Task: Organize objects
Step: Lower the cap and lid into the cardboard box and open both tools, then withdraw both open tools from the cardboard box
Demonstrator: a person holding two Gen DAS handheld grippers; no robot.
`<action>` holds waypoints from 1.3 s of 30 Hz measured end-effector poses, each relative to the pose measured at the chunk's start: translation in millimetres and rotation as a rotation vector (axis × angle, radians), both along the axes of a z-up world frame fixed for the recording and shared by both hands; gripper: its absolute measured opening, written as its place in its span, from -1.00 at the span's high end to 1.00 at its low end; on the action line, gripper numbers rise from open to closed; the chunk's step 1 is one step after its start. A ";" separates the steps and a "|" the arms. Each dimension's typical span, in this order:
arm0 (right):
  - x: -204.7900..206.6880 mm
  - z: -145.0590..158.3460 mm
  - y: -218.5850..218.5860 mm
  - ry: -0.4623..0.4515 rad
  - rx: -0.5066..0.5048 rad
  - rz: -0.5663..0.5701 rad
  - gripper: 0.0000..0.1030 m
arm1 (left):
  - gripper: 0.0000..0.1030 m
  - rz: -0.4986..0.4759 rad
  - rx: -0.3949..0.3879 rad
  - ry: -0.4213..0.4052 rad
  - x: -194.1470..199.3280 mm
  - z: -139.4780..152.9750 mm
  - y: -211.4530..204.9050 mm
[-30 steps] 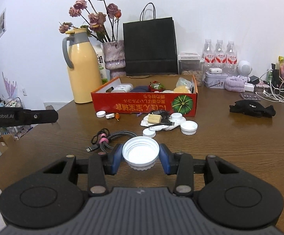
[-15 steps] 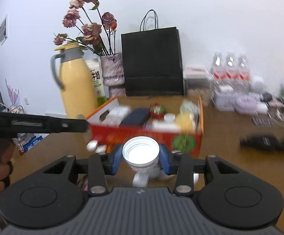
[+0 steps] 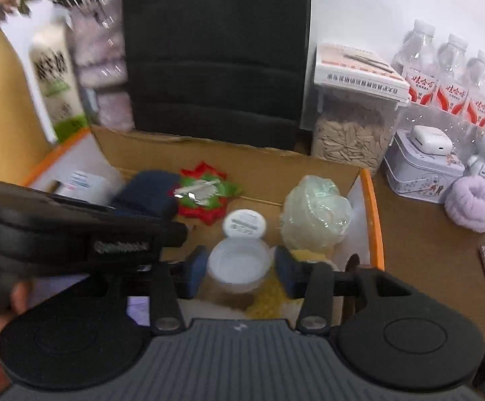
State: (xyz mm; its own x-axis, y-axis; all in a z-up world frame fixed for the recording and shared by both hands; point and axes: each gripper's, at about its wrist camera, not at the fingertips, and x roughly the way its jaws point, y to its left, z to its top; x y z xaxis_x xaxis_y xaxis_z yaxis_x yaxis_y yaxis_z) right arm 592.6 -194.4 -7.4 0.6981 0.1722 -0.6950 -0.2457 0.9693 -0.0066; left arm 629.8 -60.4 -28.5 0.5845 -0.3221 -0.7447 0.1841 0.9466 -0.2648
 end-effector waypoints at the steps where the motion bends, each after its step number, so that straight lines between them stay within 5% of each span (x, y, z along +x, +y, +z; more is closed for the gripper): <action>1: -1.7 0.1 -2.4 -0.015 0.016 -0.005 -0.75 | 0.38 0.002 -0.022 0.003 -0.5 -0.2 3.2; 6: -11.0 13.7 -10.9 -0.033 0.048 -0.022 -0.85 | 0.10 -0.014 -0.017 -0.052 -21.6 19.1 9.9; 10: -25.5 27.2 -18.5 -0.033 0.050 -0.048 -0.85 | 0.01 0.000 0.069 -0.086 -47.3 39.2 12.8; 12: -45.3 37.7 -22.6 -0.047 0.050 -0.043 -0.85 | -0.28 -0.002 0.120 -0.141 -66.1 47.9 15.5; 17: -113.4 62.0 -29.9 -0.094 0.072 -0.023 -0.85 | -0.44 -0.015 0.253 -0.251 -144.0 75.0 21.3; 21: -194.7 80.0 -35.1 -0.158 0.107 -0.005 -0.91 | -0.71 -0.037 0.222 -0.297 -223.9 91.1 27.8; 26: -296.6 85.4 -39.6 -0.186 0.171 -0.001 -1.00 | -0.75 -0.048 0.131 -0.325 -334.5 88.3 48.5; 31: -392.4 63.3 -39.8 -0.185 0.161 -0.034 -1.00 | -0.76 -0.014 0.138 -0.325 -434.1 66.3 65.6; 35: -456.6 35.0 -36.0 -0.159 0.113 0.015 -1.00 | -0.86 0.002 0.143 -0.311 -490.3 45.0 76.6; 39: -471.7 23.8 -40.3 -0.090 0.136 0.001 -1.00 | -0.86 -0.007 0.170 -0.305 -506.5 39.0 79.0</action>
